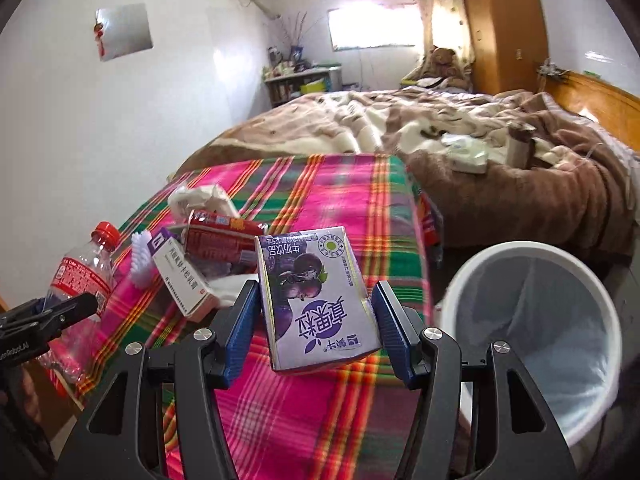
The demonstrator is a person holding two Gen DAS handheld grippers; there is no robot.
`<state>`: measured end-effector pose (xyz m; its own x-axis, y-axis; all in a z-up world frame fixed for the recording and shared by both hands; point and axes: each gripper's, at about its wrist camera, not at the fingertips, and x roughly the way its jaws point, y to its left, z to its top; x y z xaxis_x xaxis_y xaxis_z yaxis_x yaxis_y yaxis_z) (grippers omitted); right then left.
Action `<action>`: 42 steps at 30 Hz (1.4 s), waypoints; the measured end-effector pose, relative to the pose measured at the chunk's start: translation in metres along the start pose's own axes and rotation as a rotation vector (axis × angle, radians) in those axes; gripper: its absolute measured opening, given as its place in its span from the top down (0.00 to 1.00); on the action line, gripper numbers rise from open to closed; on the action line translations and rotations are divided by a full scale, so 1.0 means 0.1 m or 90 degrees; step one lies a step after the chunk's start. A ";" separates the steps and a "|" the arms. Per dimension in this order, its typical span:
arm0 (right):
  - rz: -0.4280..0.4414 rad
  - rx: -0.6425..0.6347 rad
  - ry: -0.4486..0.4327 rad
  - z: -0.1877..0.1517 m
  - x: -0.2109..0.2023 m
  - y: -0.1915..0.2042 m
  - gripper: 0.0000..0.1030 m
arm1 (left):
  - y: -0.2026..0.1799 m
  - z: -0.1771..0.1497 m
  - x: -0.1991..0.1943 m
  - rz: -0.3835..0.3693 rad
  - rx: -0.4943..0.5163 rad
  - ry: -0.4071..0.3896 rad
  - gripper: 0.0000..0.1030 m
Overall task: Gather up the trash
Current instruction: 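Drop the purple carton into the white bin with the right tool while the left tool holds the bottle, then move the Coca-Cola bottle over the white bin and open the left tool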
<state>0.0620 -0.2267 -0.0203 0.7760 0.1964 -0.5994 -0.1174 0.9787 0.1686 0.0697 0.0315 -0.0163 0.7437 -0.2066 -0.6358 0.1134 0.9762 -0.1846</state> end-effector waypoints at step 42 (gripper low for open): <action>-0.181 0.167 -0.012 -0.19 -0.44 -1.45 0.43 | -2.47 0.19 0.64 -0.245 0.224 0.000 0.36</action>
<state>0.0328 -0.3757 -0.0336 0.7663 -0.0841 -0.6369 0.2645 0.9448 0.1935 0.1012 -0.2215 0.0028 0.6047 -0.5544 -0.5718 0.5931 0.7926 -0.1413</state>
